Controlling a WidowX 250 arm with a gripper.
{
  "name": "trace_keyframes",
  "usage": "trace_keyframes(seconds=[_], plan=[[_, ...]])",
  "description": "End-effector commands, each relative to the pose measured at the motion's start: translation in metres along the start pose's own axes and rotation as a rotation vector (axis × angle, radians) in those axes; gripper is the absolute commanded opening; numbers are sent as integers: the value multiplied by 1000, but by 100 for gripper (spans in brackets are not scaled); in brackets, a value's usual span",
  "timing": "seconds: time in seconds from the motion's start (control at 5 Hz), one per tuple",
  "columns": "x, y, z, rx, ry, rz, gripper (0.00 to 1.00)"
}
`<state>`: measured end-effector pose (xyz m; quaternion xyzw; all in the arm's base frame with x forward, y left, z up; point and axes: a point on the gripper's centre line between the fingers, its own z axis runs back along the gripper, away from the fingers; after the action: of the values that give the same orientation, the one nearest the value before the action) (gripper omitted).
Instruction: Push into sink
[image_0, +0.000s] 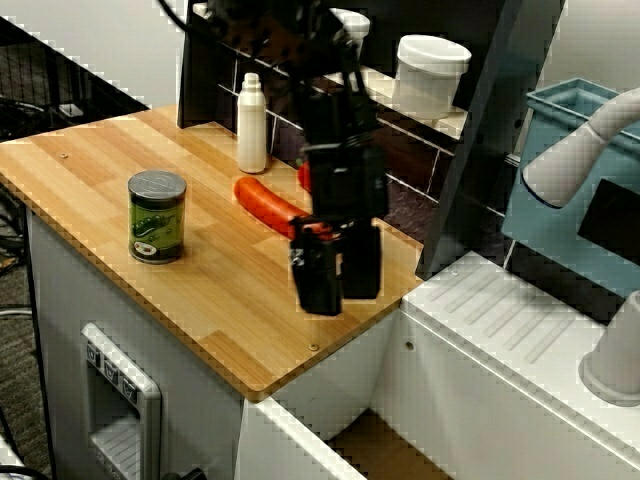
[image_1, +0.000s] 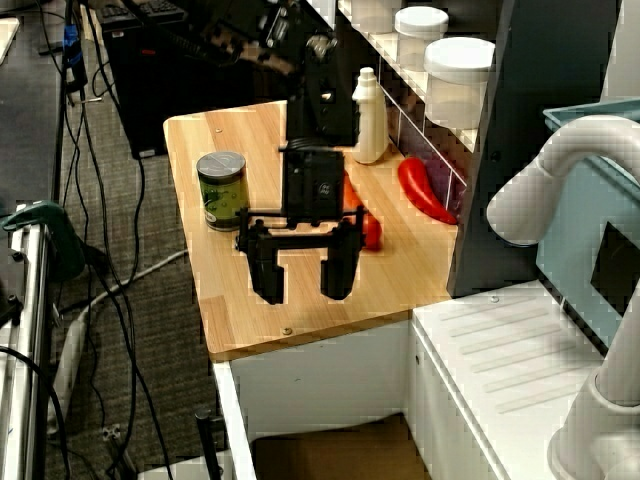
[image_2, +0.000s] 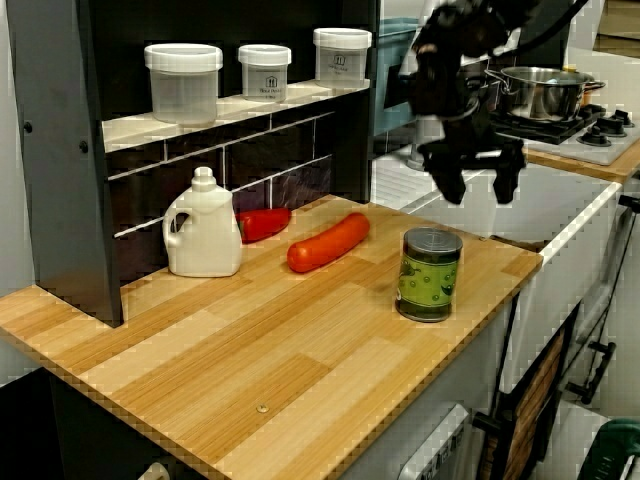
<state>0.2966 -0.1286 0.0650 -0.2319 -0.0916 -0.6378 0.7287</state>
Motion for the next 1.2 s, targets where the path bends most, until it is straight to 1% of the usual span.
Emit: trace_keyframes(seconds=[0.0, 0.2, 0.4, 0.6, 0.8, 1.0], plan=[[25, -12, 47, 90, 58, -10, 100], [19, -27, 58, 91, 99, -14, 100], [11, -40, 66, 111, 102, -4, 100], [4, -47, 72, 116, 118, -8, 100], [-7, -56, 81, 138, 155, 16, 100], [-22, -68, 88, 185, 184, 108, 100]])
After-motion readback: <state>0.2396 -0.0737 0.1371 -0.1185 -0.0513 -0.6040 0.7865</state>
